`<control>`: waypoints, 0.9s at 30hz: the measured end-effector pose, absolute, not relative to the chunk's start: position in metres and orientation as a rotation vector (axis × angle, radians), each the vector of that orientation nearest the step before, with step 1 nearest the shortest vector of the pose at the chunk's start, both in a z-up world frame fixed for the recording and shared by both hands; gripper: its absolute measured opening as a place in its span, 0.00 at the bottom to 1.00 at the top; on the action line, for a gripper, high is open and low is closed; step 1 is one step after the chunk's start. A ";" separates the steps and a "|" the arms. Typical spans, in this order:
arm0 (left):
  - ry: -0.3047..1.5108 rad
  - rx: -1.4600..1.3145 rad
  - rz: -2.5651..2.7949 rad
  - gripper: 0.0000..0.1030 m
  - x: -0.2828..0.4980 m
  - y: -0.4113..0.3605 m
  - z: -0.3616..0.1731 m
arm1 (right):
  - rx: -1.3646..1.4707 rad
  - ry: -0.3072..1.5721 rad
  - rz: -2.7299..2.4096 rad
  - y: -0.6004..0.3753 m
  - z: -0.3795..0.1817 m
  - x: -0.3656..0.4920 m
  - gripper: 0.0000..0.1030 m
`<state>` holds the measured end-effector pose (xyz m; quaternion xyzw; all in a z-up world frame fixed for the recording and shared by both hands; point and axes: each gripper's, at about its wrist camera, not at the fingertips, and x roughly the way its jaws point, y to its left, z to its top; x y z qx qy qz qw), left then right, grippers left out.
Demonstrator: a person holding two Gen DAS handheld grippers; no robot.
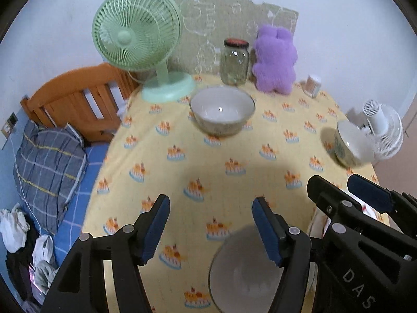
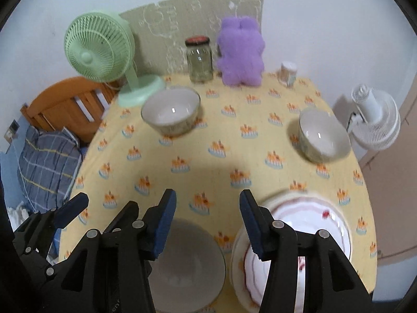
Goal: Organize plates and bowls
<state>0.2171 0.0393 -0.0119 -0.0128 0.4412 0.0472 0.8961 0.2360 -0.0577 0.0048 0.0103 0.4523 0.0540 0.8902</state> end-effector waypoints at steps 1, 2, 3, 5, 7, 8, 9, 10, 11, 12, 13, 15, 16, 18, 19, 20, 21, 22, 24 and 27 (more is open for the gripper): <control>0.909 -0.026 0.111 0.66 0.224 0.040 -0.008 | 0.022 0.932 0.123 -0.057 0.008 0.244 0.53; 0.907 -0.029 0.120 0.66 0.228 0.040 -0.006 | 0.025 0.930 0.129 -0.057 0.010 0.250 0.54; 0.905 -0.039 0.130 0.66 0.235 0.041 -0.003 | 0.031 0.928 0.137 -0.058 0.012 0.256 0.54; 0.898 -0.056 0.141 0.66 0.246 0.042 0.000 | 0.045 0.914 0.153 -0.059 0.017 0.269 0.54; 0.890 -0.064 0.167 0.65 0.259 0.043 0.003 | 0.045 0.906 0.170 -0.059 0.020 0.285 0.54; 0.887 -0.065 0.180 0.65 0.264 0.043 0.004 | 0.044 0.905 0.183 -0.058 0.020 0.293 0.54; 0.884 -0.067 0.192 0.65 0.270 0.043 0.004 | 0.042 0.904 0.195 -0.058 0.020 0.300 0.54; 0.879 -0.069 0.207 0.65 0.277 0.043 0.004 | 0.038 0.903 0.207 -0.057 0.020 0.307 0.54; 0.876 -0.068 0.219 0.65 0.282 0.044 0.004 | 0.030 0.902 0.218 -0.056 0.020 0.316 0.55; 0.874 -0.066 0.229 0.65 0.287 0.044 0.004 | 0.022 0.902 0.228 -0.055 0.019 0.324 0.55; 0.871 -0.061 0.243 0.65 0.295 0.045 0.002 | 0.013 0.904 0.237 -0.053 0.017 0.333 0.55; 0.868 -0.053 0.265 0.65 0.306 0.047 0.001 | 0.006 0.912 0.258 -0.050 0.014 0.350 0.55; 0.865 -0.052 0.275 0.65 0.313 0.048 -0.001 | 0.007 0.916 0.265 -0.049 0.012 0.356 0.55; 0.859 -0.053 0.288 0.65 0.324 0.050 -0.003 | 0.010 0.919 0.280 -0.047 0.009 0.370 0.55; 0.856 -0.055 0.295 0.65 0.330 0.051 -0.005 | 0.012 0.917 0.283 -0.046 0.007 0.378 0.55; 0.855 -0.056 0.302 0.65 0.335 0.052 -0.006 | 0.012 0.914 0.286 -0.045 0.005 0.384 0.55; 0.855 -0.056 0.306 0.65 0.341 0.053 -0.008 | 0.010 0.912 0.287 -0.044 0.004 0.390 0.55; 0.855 -0.056 0.312 0.65 0.348 0.054 -0.010 | 0.006 0.912 0.289 -0.043 0.002 0.396 0.55; 0.855 -0.059 0.317 0.65 0.358 0.056 -0.014 | 0.005 0.915 0.294 -0.041 -0.003 0.409 0.55; 0.855 -0.075 0.318 0.59 0.374 0.060 -0.022 | 0.014 0.923 0.297 -0.038 -0.012 0.430 0.55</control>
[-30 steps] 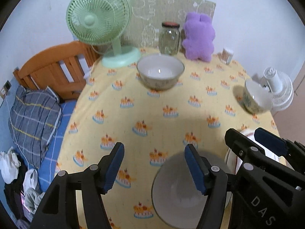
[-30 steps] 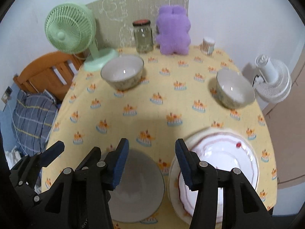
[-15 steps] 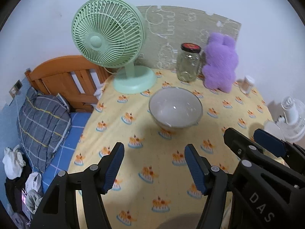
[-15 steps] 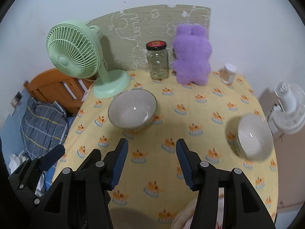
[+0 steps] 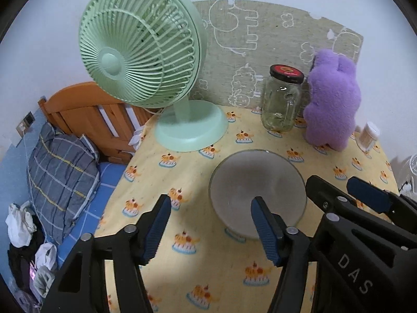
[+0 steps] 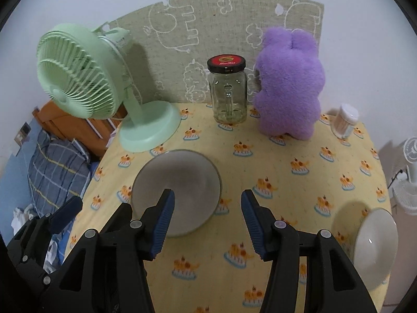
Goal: Organize plates and bowls
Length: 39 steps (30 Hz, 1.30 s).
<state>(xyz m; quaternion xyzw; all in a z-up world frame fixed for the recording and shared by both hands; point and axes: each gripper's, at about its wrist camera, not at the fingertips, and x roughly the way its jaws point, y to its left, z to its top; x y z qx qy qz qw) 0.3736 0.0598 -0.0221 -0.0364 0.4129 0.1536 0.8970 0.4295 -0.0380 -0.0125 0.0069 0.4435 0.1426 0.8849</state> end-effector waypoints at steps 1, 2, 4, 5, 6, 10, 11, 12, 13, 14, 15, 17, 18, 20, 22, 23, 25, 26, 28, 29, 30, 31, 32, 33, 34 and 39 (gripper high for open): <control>0.864 -0.088 0.325 0.56 0.381 0.062 -0.026 | 0.021 0.926 0.298 -0.038 -0.015 0.435 0.55; 0.867 -0.095 0.331 0.56 0.385 0.063 -0.029 | 0.028 0.931 0.301 -0.037 -0.019 0.441 0.55; 0.871 -0.112 0.345 0.56 0.395 0.066 -0.037 | 0.037 0.939 0.297 -0.035 -0.025 0.454 0.55; 0.876 -0.120 0.347 0.54 0.399 0.066 -0.041 | 0.034 0.942 0.292 -0.034 -0.029 0.460 0.55; 0.882 -0.130 0.346 0.52 0.404 0.068 -0.045 | 0.031 0.946 0.291 -0.033 -0.033 0.464 0.55; 0.910 -0.139 0.344 0.46 0.416 0.067 -0.060 | 0.027 0.976 0.296 -0.032 -0.049 0.479 0.54; 0.915 -0.131 0.347 0.45 0.419 0.067 -0.064 | 0.026 0.983 0.300 -0.031 -0.053 0.481 0.51; 0.919 -0.130 0.352 0.44 0.421 0.069 -0.067 | 0.024 0.990 0.305 -0.030 -0.057 0.484 0.47; 0.930 -0.128 0.354 0.41 0.424 0.069 -0.071 | 0.020 1.001 0.309 -0.029 -0.062 0.486 0.46; 0.939 -0.129 0.354 0.37 0.426 0.070 -0.073 | 0.023 1.010 0.314 -0.027 -0.066 0.489 0.43; 0.948 -0.131 0.352 0.37 0.428 0.070 -0.076 | 0.026 1.018 0.316 -0.026 -0.069 0.491 0.37; 0.957 -0.134 0.350 0.36 0.432 0.070 -0.080 | 0.038 1.036 0.326 -0.024 -0.074 0.495 0.28; 0.955 -0.132 0.351 0.35 0.433 0.070 -0.081 | 0.048 1.039 0.328 -0.024 -0.076 0.496 0.27; 0.953 -0.127 0.353 0.33 0.434 0.071 -0.082 | 0.051 1.041 0.335 -0.023 -0.079 0.498 0.27; 0.955 -0.136 0.358 0.31 0.436 0.073 -0.084 | 0.043 1.035 0.336 -0.021 -0.080 0.499 0.27; 0.954 -0.135 0.363 0.28 0.437 0.074 -0.084 | 0.036 1.030 0.334 -0.020 -0.081 0.499 0.27; 0.962 -0.128 0.372 0.27 0.438 0.074 -0.083 | 0.035 1.031 0.332 -0.019 -0.082 0.501 0.27; 0.965 -0.128 0.372 0.27 0.438 0.074 -0.083 | 0.038 1.035 0.331 -0.020 -0.082 0.501 0.27; 0.967 -0.138 0.371 0.27 0.438 0.075 -0.083 | 0.044 1.045 0.324 -0.021 -0.082 0.502 0.27; 0.970 -0.143 0.372 0.27 0.438 0.075 -0.083 | 0.048 1.049 0.321 -0.021 -0.081 0.501 0.27; 0.970 -0.147 0.373 0.27 0.437 0.075 -0.083 | 0.050 1.052 0.320 -0.021 -0.081 0.500 0.27; 0.973 -0.150 0.373 0.27 0.436 0.075 -0.083 | 0.053 1.054 0.319 -0.022 -0.080 0.498 0.27; 0.976 -0.152 0.373 0.27 0.435 0.074 -0.083 | 0.053 1.055 0.319 -0.023 -0.080 0.498 0.27; 0.980 -0.153 0.372 0.27 0.434 0.074 -0.083 | 0.055 1.056 0.317 -0.024 -0.079 0.496 0.27; 0.982 -0.152 0.371 0.27 0.433 0.072 -0.082 | 0.055 1.056 0.318 -0.025 -0.079 0.495 0.27; 0.996 -0.146 0.365 0.27 0.424 0.061 -0.081 | 0.060 1.068 0.308 -0.033 -0.077 0.485 0.27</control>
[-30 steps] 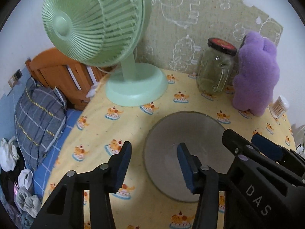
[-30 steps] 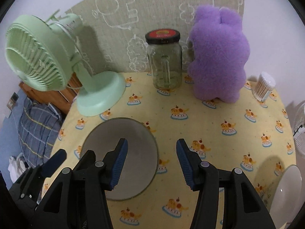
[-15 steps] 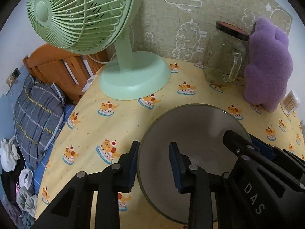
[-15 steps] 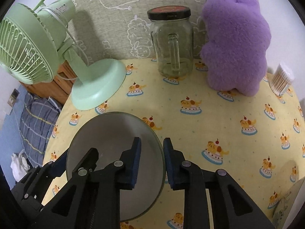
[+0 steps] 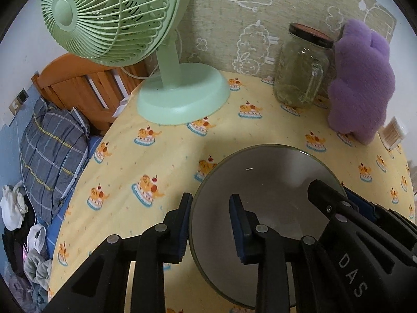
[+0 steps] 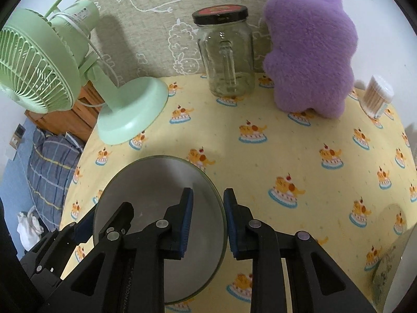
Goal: Organize plates and bowls
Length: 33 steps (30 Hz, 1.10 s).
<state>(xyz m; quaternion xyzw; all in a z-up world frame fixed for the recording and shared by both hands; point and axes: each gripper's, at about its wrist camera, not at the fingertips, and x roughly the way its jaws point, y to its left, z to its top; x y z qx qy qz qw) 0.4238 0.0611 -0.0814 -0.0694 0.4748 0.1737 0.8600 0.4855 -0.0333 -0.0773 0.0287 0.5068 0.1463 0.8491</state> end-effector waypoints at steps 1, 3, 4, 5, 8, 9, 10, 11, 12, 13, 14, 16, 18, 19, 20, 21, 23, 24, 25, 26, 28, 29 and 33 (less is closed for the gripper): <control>1.001 -0.147 0.363 0.27 0.422 0.059 -0.082 | 0.062 1.071 0.306 -0.035 -0.077 0.484 0.27; 1.006 -0.153 0.362 0.27 0.416 0.054 -0.081 | 0.063 1.080 0.300 -0.039 -0.077 0.477 0.27; 1.008 -0.154 0.360 0.27 0.414 0.052 -0.081 | 0.061 1.084 0.294 -0.042 -0.076 0.473 0.27; 1.010 -0.155 0.356 0.27 0.411 0.049 -0.080 | 0.060 1.085 0.289 -0.044 -0.076 0.470 0.27; 1.011 -0.147 0.339 0.27 0.402 0.040 -0.078 | 0.063 1.093 0.271 -0.052 -0.073 0.458 0.27; 1.013 -0.145 0.332 0.27 0.399 0.037 -0.077 | 0.065 1.095 0.263 -0.056 -0.072 0.453 0.27; 1.014 -0.145 0.323 0.27 0.395 0.034 -0.076 | 0.066 1.096 0.256 -0.058 -0.070 0.449 0.27; 1.014 -0.145 0.318 0.27 0.391 0.032 -0.075 | 0.066 1.096 0.250 -0.061 -0.068 0.445 0.27; 1.013 -0.145 0.311 0.27 0.388 0.029 -0.073 | 0.066 1.095 0.244 -0.063 -0.067 0.441 0.27; 1.012 -0.145 0.305 0.27 0.384 0.026 -0.072 | 0.064 1.093 0.237 -0.065 -0.064 0.436 0.27; 1.011 -0.143 0.301 0.27 0.381 0.024 -0.070 | 0.066 1.092 0.232 -0.067 -0.062 0.433 0.27; 1.009 -0.139 0.289 0.27 0.374 0.020 -0.066 | 0.067 1.089 0.226 -0.070 -0.058 0.425 0.27; 1.004 -0.138 0.276 0.27 0.367 0.018 -0.061 | 0.074 1.085 0.218 -0.072 -0.051 0.416 0.27; 1.000 -0.133 0.269 0.27 0.363 0.017 -0.058 | 0.075 1.081 0.214 -0.073 -0.049 0.412 0.27; 0.998 -0.130 0.264 0.27 0.360 0.016 -0.056 | 0.076 1.076 0.208 -0.073 -0.046 0.407 0.27; 0.995 -0.129 0.259 0.27 0.357 0.015 -0.053 | 0.079 1.073 0.203 -0.074 -0.043 0.404 0.27; 0.988 -0.127 0.246 0.27 0.349 0.015 -0.048 | 0.082 1.067 0.191 -0.074 -0.036 0.396 0.27; 0.983 -0.126 0.240 0.27 0.346 0.014 -0.045 | 0.084 1.062 0.184 -0.074 -0.033 0.391 0.27; 0.980 -0.127 0.233 0.27 0.342 0.015 -0.042 | 0.084 1.057 0.179 -0.075 -0.029 0.387 0.27; 0.975 -0.127 0.228 0.27 0.339 0.015 -0.039 | 0.085 1.052 0.172 -0.074 -0.025 0.383 0.27; 0.963 -0.124 0.217 0.27 0.330 0.016 -0.032 | 0.087 1.042 0.163 -0.073 -0.018 0.374 0.27; 0.958 -0.123 0.212 0.27 0.327 0.017 -0.029 | 0.087 1.034 0.158 -0.072 -0.014 0.369 0.27; 0.944 -0.117 0.193 0.27 0.309 0.021 -0.017 | 0.093 1.015 0.141 -0.068 0.000 0.350 0.27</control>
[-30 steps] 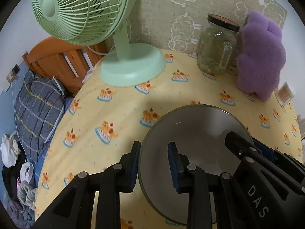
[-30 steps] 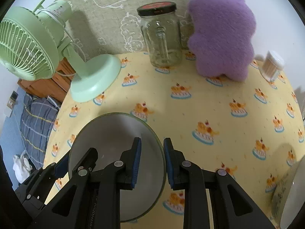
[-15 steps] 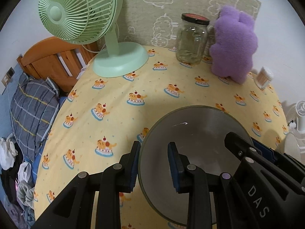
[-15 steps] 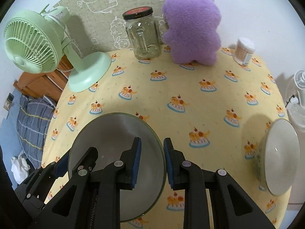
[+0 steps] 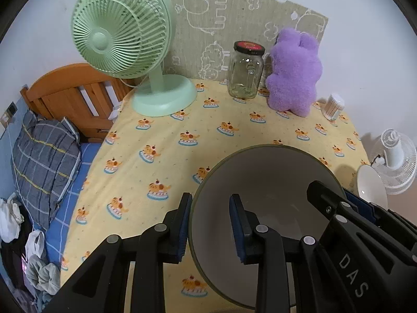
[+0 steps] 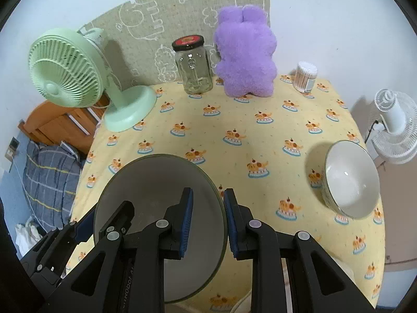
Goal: Organize plates and bowls
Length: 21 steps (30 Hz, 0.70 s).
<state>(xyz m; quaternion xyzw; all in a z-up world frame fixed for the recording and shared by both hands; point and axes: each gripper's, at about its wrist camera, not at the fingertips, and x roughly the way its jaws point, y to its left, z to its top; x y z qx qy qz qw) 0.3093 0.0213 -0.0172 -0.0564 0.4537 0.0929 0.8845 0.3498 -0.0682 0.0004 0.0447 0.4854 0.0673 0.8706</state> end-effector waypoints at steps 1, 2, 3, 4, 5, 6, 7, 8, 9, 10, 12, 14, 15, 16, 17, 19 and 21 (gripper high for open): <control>0.940 -0.113 0.186 0.27 0.303 0.022 -0.014 | 0.092 1.011 0.139 -0.067 0.004 0.345 0.27; 0.936 -0.111 0.184 0.27 0.299 0.022 -0.013 | 0.092 1.007 0.136 -0.065 0.007 0.338 0.27; 0.934 -0.109 0.178 0.27 0.294 0.023 -0.011 | 0.091 1.002 0.133 -0.064 0.010 0.333 0.27; 0.933 -0.108 0.172 0.27 0.288 0.024 -0.010 | 0.091 0.999 0.128 -0.062 0.012 0.328 0.27; 0.933 -0.108 0.169 0.27 0.284 0.024 -0.009 | 0.092 0.997 0.123 -0.061 0.014 0.322 0.27; 0.933 -0.107 0.165 0.27 0.279 0.024 -0.009 | 0.094 0.998 0.118 -0.060 0.015 0.316 0.27; 0.935 -0.104 0.158 0.27 0.273 0.025 -0.008 | 0.094 0.998 0.115 -0.059 0.015 0.311 0.27; 0.935 -0.103 0.154 0.27 0.269 0.025 -0.008 | 0.094 0.998 0.109 -0.058 0.016 0.305 0.27; 0.936 -0.102 0.150 0.27 0.265 0.025 -0.008 | 0.095 0.998 0.105 -0.058 0.016 0.300 0.27; 0.938 -0.101 0.144 0.27 0.260 0.026 -0.009 | 0.095 0.998 0.100 -0.057 0.017 0.294 0.27; 0.942 -0.100 0.134 0.27 0.252 0.026 -0.010 | 0.097 1.000 0.090 -0.056 0.016 0.282 0.27; 0.945 -0.098 0.122 0.27 0.243 0.026 -0.011 | 0.101 1.002 0.080 -0.056 0.015 0.273 0.27; 0.946 -0.098 0.116 0.27 0.240 0.026 -0.012 | 0.103 1.002 0.076 -0.056 0.015 0.268 0.27; 0.947 -0.096 0.109 0.27 0.236 0.025 -0.014 | 0.105 1.002 0.070 -0.057 0.014 0.263 0.27; 0.947 -0.094 0.102 0.27 0.232 0.024 -0.015 | 0.106 1.001 0.065 -0.057 0.013 0.259 0.27; 0.952 -0.093 0.089 0.27 0.223 0.024 -0.019 | 0.108 1.004 0.054 -0.058 0.011 0.250 0.27; 0.957 -0.094 0.080 0.27 0.218 0.023 -0.023 | 0.113 1.006 0.041 -0.059 0.007 0.239 0.27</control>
